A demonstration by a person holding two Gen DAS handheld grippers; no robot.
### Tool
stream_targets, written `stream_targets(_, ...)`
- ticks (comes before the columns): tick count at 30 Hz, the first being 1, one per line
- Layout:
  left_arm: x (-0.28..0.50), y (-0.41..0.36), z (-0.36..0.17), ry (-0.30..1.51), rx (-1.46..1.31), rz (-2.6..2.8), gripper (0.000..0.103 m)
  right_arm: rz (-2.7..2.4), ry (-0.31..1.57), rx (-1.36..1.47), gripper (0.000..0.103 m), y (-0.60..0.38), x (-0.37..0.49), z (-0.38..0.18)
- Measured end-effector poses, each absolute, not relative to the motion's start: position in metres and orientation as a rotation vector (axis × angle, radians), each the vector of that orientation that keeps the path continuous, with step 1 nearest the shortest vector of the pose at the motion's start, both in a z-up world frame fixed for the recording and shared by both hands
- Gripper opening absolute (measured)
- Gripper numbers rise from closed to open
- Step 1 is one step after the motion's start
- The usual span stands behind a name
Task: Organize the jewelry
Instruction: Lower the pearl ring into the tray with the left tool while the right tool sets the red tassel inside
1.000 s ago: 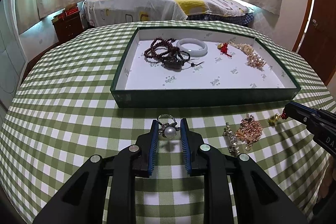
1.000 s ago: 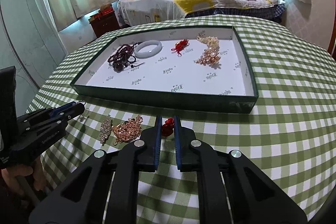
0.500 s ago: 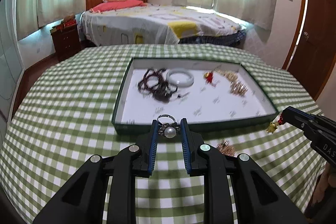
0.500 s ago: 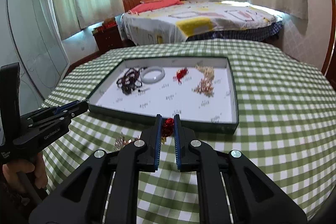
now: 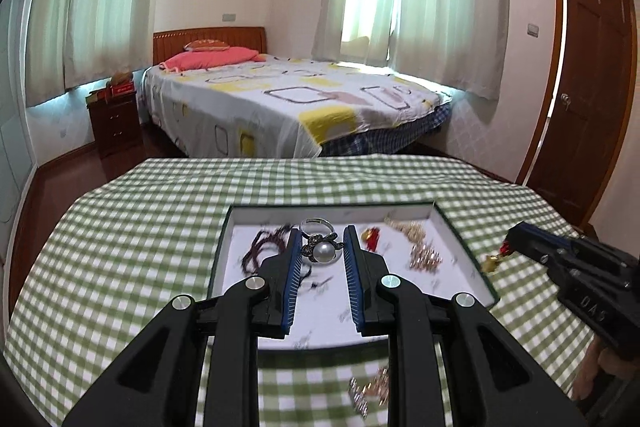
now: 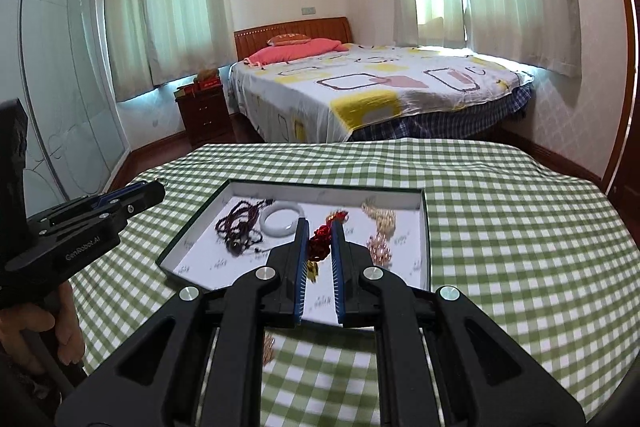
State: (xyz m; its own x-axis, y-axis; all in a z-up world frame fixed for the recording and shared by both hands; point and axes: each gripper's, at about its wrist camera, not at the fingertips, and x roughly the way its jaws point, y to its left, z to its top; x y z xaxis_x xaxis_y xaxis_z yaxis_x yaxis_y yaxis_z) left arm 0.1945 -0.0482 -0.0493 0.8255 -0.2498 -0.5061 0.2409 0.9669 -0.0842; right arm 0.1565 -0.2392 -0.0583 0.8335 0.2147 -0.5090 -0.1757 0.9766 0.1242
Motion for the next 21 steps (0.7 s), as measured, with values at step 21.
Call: stream_targets(21,0.252,-0.101,-0.141,0.737,0.043,-0.309,0.022,0.129,0.754,0.108,0.012,-0.258,0.216,-0.147)
